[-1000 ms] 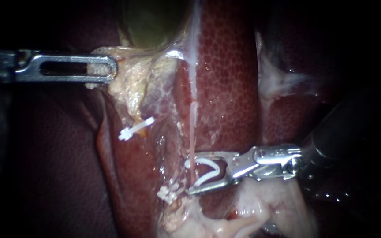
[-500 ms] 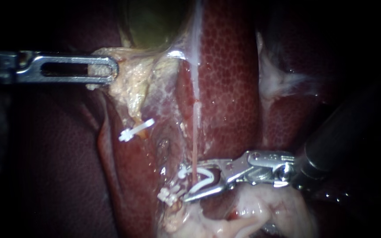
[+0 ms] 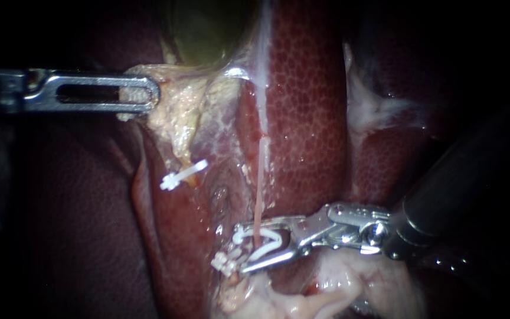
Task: Clipping first clip right tube
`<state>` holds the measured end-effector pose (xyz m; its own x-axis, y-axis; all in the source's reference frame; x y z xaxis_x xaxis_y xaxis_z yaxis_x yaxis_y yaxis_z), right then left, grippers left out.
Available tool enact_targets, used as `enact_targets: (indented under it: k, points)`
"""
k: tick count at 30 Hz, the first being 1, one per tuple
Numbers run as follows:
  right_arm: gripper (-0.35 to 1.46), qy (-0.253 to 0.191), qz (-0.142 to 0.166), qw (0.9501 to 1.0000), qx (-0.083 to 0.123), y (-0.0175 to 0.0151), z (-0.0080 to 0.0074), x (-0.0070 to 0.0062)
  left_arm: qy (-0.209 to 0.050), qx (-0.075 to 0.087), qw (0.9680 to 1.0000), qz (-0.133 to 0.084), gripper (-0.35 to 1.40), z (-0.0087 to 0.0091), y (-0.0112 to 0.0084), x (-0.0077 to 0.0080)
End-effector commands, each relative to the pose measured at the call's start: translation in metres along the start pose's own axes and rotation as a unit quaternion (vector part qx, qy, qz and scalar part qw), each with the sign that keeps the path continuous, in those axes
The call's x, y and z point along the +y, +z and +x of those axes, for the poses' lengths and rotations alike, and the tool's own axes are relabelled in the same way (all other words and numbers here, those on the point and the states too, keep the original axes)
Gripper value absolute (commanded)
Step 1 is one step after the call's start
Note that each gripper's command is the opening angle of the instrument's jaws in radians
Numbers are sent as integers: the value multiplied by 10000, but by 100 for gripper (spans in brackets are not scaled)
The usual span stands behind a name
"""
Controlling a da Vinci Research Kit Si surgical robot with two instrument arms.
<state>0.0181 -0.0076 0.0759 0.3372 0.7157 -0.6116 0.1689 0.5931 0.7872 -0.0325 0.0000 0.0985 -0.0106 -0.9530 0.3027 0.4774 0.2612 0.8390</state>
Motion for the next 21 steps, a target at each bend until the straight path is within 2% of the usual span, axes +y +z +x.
enact_targets:
  k: [1,9,15,21]
  points:
    - [50,9,0,10000,-4,0,0,1,1,0,10000,0,-35,0,0,0]
    - [42,120,30,9999,-22,-4,-2,7,1,0,10000,-1,-35,0,0,0]
    - [15,217,238,9994,-99,-9,-4,9,2,-1,10000,-1,-35,0,0,0]
    - [2,246,229,9994,-100,-9,-4,10,2,-1,10000,-2,-35,1,0,0]
